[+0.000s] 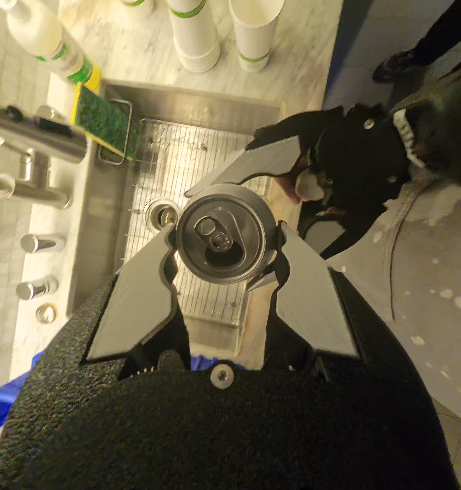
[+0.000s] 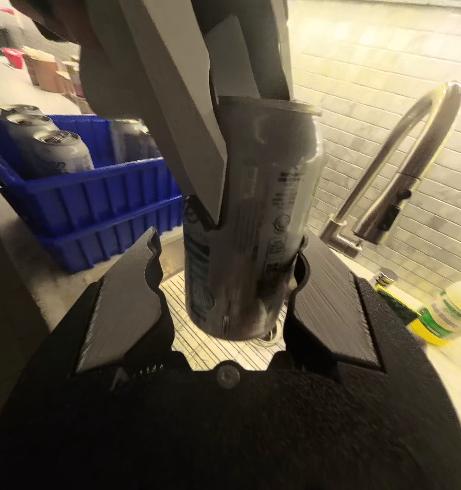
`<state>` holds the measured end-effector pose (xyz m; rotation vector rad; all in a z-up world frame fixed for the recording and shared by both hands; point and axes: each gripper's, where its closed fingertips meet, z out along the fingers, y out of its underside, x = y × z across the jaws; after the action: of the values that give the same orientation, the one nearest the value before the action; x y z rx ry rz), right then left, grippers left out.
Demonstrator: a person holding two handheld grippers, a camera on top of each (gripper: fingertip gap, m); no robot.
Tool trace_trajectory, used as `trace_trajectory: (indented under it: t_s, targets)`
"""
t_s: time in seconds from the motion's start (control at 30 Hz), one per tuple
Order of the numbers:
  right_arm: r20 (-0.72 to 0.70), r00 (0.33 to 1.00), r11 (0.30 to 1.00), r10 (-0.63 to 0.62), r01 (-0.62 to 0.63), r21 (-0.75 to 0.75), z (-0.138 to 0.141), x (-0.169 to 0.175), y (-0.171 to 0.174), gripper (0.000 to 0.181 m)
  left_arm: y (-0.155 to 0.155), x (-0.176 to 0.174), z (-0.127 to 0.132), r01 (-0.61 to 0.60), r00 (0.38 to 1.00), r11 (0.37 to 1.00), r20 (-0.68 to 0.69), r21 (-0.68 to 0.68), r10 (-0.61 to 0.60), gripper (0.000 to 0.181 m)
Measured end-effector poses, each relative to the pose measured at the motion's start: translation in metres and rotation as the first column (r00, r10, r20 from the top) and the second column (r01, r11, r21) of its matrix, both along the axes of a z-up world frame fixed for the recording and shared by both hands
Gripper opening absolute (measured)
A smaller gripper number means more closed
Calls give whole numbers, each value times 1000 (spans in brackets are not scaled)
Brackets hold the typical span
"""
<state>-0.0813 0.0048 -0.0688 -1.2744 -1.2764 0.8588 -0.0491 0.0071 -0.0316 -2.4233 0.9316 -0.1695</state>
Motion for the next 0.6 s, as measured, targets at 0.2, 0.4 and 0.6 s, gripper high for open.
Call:
trace_trajectory:
  t_s: [0.2,0.4,0.6]
  targets:
    - [-32,998,998,-60,59,-16,-6,29,23,80,15,36,-9,62,998,998,6,3,-62,73]
    - [-115,992,988,58,-74,-136,14,48,26,77,24,59,10,80,989,994,118,75,-89,73]
    - [-222,884,870,412,-454,-193,54,70,-3,77,11,92,55,201,900,952,342,229,-272,88]
